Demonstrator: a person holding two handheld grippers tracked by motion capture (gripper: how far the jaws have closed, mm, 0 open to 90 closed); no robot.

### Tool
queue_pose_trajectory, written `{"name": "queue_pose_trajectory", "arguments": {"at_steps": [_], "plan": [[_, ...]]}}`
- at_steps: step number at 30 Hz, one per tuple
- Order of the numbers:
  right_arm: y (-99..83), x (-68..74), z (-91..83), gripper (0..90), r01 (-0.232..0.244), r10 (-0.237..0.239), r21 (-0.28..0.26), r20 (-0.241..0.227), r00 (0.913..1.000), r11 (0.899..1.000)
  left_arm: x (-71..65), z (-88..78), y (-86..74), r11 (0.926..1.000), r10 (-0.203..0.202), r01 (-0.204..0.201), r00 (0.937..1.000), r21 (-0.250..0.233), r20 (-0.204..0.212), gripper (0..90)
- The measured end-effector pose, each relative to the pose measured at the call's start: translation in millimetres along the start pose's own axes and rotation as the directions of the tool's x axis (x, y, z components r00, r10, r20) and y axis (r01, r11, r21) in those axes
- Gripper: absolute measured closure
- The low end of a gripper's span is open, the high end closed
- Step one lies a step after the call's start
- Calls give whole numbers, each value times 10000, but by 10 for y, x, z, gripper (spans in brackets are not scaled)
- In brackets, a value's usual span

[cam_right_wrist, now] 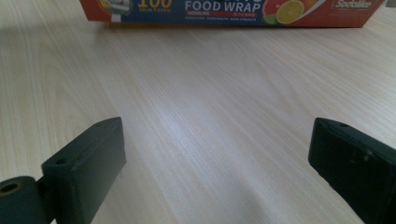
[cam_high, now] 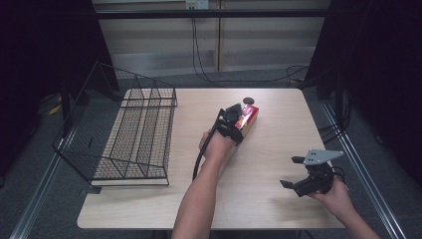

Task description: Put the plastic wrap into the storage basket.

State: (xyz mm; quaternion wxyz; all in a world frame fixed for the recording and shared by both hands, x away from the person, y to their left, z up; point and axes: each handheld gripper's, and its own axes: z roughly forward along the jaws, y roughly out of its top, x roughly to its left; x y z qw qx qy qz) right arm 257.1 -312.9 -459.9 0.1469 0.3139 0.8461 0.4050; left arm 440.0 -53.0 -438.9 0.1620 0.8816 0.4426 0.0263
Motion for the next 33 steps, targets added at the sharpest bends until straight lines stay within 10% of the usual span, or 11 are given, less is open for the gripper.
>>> {"name": "queue_pose_trajectory", "arguments": {"at_steps": [33], "plan": [[9,8,3,33,10,-10,-132,59,10000,9999,625,-1027,-202,9901,-1364,1351,9900,-377,-346,444]]}}
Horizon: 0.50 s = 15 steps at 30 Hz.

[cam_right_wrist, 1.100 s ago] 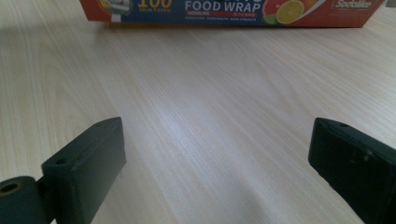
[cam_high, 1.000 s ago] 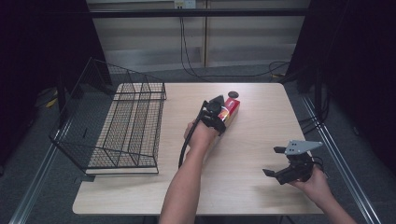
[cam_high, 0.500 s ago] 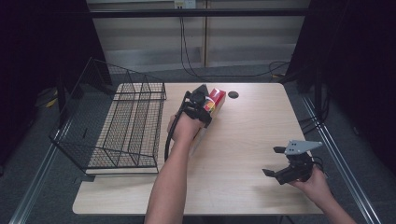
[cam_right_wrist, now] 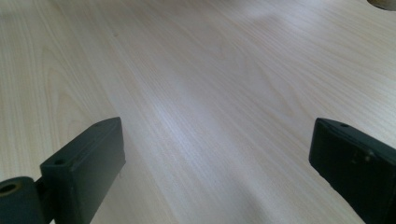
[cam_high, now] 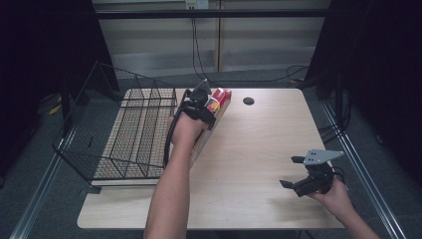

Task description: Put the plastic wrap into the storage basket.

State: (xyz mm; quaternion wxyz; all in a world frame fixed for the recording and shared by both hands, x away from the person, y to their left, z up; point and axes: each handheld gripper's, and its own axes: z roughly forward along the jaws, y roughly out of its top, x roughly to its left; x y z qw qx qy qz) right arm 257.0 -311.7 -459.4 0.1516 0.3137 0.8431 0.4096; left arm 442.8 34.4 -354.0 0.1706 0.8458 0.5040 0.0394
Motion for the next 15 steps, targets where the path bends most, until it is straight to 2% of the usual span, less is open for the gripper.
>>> {"name": "queue_pose_trajectory", "arguments": {"at_steps": [4,5,10,14,15], "plan": [[1,-1,0,33,-40,40,-20,-4,10000,10000,18,-46,2,10000,-19,19,10000,-15,-97,444],[2,-1,2,34,-36,36,-28,-10,10000,10000,33,-71,0,9998,-175,174,9998,-137,-78,444],[2,1,2,33,-25,25,-12,-17,10000,10000,74,-135,3,9999,-98,97,9999,-103,-96,444],[2,-2,5,34,-42,42,13,-45,10000,10000,84,-198,0,9993,-308,307,9995,-232,-79,444],[2,0,4,34,-51,51,6,-64,10000,10000,95,-233,2,9997,-208,207,9997,-109,-96,445]]}}
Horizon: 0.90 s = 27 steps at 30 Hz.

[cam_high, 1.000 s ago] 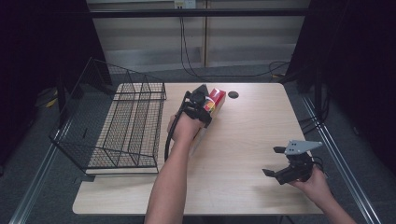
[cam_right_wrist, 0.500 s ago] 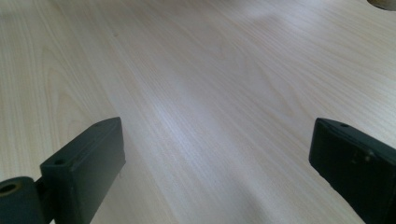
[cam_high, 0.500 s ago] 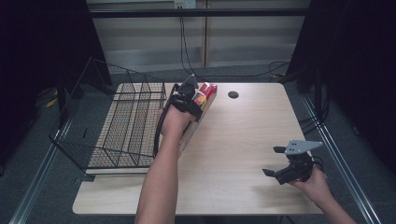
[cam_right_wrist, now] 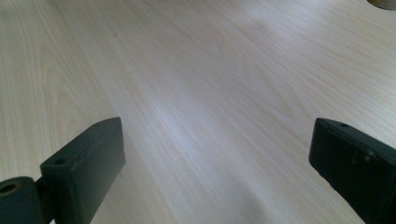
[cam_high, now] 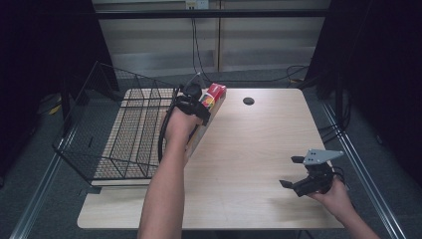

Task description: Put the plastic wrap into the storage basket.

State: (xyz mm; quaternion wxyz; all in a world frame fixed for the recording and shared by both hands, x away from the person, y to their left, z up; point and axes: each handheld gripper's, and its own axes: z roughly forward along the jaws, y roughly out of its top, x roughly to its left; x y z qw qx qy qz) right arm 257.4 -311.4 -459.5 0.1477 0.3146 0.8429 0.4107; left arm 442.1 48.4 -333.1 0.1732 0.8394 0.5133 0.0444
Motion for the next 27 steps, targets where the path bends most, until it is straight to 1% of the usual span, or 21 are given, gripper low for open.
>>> {"name": "queue_pose_trajectory", "arguments": {"at_steps": [1,2,7,8,9,10,14,15,17,19,21,22,24,25,26,27], "plan": [[0,0,0,34,0,0,0,0,10000,10000,0,0,0,10000,0,0,10000,0,0,445],[0,2,-2,34,10,-10,-13,39,10000,10000,1,-29,0,9999,-149,149,9999,-39,25,445],[2,2,-7,34,-4,4,-33,48,10000,10000,26,-94,1,9999,-158,158,9998,-53,87,445],[1,3,-7,34,-11,11,-38,58,10000,10000,25,-114,1,9995,-294,294,9995,-70,78,445],[1,5,-4,34,-3,3,-13,43,10000,10000,41,-138,4,9999,-108,108,9999,-90,-2,445],[1,6,-2,34,20,-20,-7,59,10000,10000,46,-155,3,9997,-237,237,9997,-21,3,445],[5,11,-2,34,33,-33,-21,50,10000,10000,84,-205,-5,9994,-349,349,9994,14,8,446],[6,12,-4,34,31,-31,-31,56,10000,10000,93,-216,-7,9994,-345,345,9994,-36,23,446],[5,10,-6,34,40,-39,-36,52,10000,10000,102,-234,-8,9994,-337,337,9994,11,-20,445],[5,11,-9,34,3,-3,-32,54,10000,10000,133,-276,-11,9990,-435,434,9990,-106,-93,446],[6,9,-9,34,0,0,-37,13,10000,10000,150,-296,-12,9992,-406,405,9991,-41,-98,446],[6,12,-6,34,26,-26,-17,63,10000,10000,152,-307,-15,9985,-538,537,9985,-90,-101,446],[6,13,-5,34,11,-11,-21,38,10000,10000,193,-354,-20,9992,-400,399,9991,-93,-127,446],[6,13,-5,34,38,-38,-37,63,10000,10000,193,-354,-20,9992,-400,399,9991,-93,-127,446],[6,13,-5,34,38,-38,-37,63,10000,10000,193,-366,-27,9980,-626,625,9980,-123,-117,446],[7,13,-6,34,48,-47,-39,56,10000,10000,208,-394,-30,9981,-589,586,9981,-179,-184,446]]}}
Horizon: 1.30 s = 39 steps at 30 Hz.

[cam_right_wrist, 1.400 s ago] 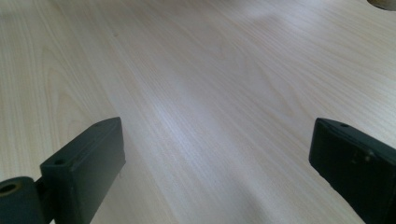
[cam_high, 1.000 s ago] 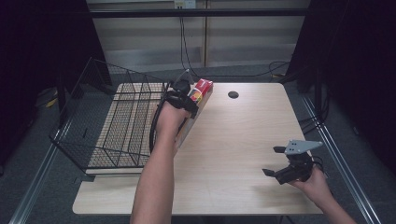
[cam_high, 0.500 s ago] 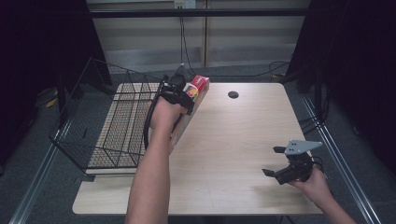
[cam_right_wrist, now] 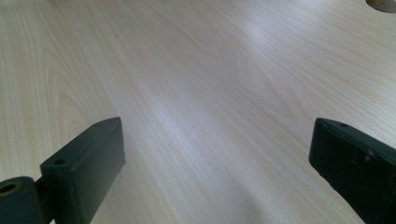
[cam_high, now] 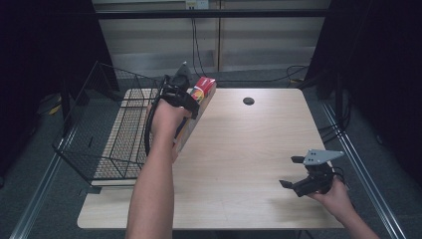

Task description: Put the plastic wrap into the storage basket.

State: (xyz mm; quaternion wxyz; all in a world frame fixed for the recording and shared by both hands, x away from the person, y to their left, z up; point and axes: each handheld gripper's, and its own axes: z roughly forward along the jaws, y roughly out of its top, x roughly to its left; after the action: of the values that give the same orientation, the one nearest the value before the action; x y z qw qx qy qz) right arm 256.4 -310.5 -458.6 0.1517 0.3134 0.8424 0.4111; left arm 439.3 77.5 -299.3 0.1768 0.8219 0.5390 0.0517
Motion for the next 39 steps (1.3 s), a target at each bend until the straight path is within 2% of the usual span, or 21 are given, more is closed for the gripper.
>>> {"name": "queue_pose_trajectory", "arguments": {"at_steps": [5,7,9,13,19,27,30,32,35,39], "plan": [[1,1,-3,34,-10,10,4,-38,10000,10000,49,-72,-8,10000,-91,91,10000,17,9,446],[1,3,-4,33,-38,38,1,-46,10000,10000,66,-98,-7,10000,29,-29,10000,-29,-79,446],[2,2,-6,33,-70,70,16,-122,9999,10000,82,-129,-12,9997,-243,243,9996,-14,-114,446],[4,1,-7,33,-4,4,-9,-67,10000,10000,142,-176,-25,9998,-214,215,9996,20,-170,446],[3,2,-3,27,-7,7,-27,-42,10000,10000,218,-238,-51,9984,-568,568,9982,-9,-201,446],[3,4,4,27,-44,44,-58,-67,10000,10000,305,-321,-79,9977,-674,673,9973,-56,-303,446],[4,5,4,28,-64,63,-45,-101,9999,10000,359,-384,-97,9963,-853,849,9958,-135,-339,446],[3,5,5,28,-42,42,-64,-82,10000,10000,373,-397,-103,9964,-831,825,9958,-183,-383,446],[3,5,6,28,-42,42,-32,-82,10000,10000,414,-449,-125,9939,-1088,1079,9928,-215,-495,446],[4,9,9,30,-41,40,-18,-144,9999,10000,469,-500,-147,9938,-1100,1090,9925,-221,-536,445]]}}
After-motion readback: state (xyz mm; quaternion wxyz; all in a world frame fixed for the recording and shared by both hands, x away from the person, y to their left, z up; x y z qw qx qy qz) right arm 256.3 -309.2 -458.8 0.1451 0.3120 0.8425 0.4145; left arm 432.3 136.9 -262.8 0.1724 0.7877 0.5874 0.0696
